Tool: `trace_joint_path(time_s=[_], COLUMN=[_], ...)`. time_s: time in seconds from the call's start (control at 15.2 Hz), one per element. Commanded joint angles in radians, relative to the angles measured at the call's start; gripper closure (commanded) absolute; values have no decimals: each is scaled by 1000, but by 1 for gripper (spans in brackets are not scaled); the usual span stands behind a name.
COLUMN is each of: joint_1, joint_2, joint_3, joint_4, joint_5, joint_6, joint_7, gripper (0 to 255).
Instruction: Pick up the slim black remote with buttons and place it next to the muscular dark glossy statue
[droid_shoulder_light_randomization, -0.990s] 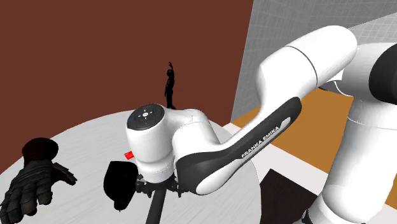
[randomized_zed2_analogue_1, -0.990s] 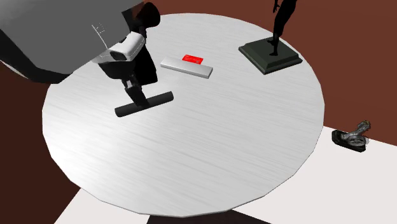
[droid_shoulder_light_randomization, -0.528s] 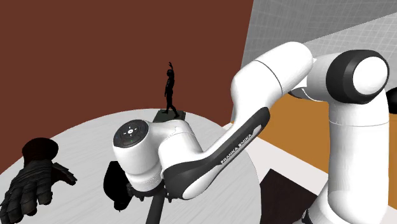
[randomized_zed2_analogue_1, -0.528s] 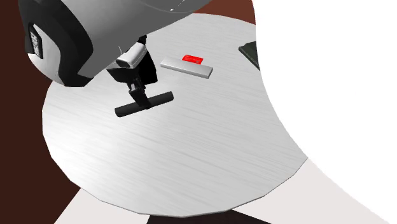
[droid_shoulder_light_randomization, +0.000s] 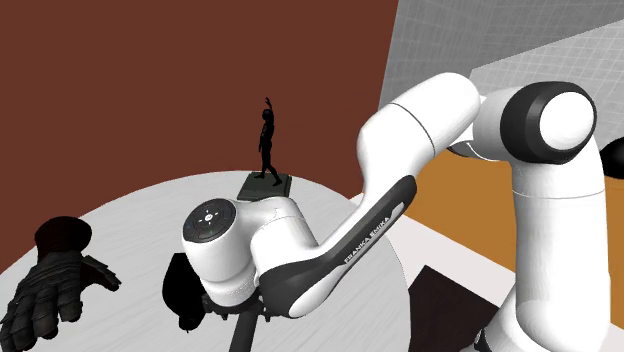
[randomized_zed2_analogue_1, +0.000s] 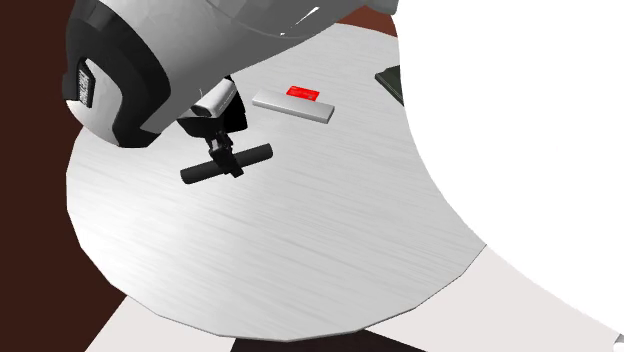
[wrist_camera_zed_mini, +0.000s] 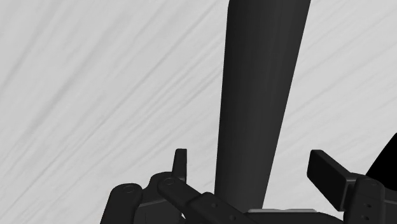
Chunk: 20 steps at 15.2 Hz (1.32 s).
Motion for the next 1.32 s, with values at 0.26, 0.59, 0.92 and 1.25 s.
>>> trace_joint_path(time_s=[0.26,0.59,0.92,1.25], joint_1=[0,2,-16,-41], joint_2=[-1,0,-27,-70], joint_3=[1,0,21,52], joint_4=[0,-7,8,26], joint_5=[1,-2,29,77], joint_6=[-1,5,-22,-61], joint_7=[0,6,-22,-60], gripper=[255,255,255,255])
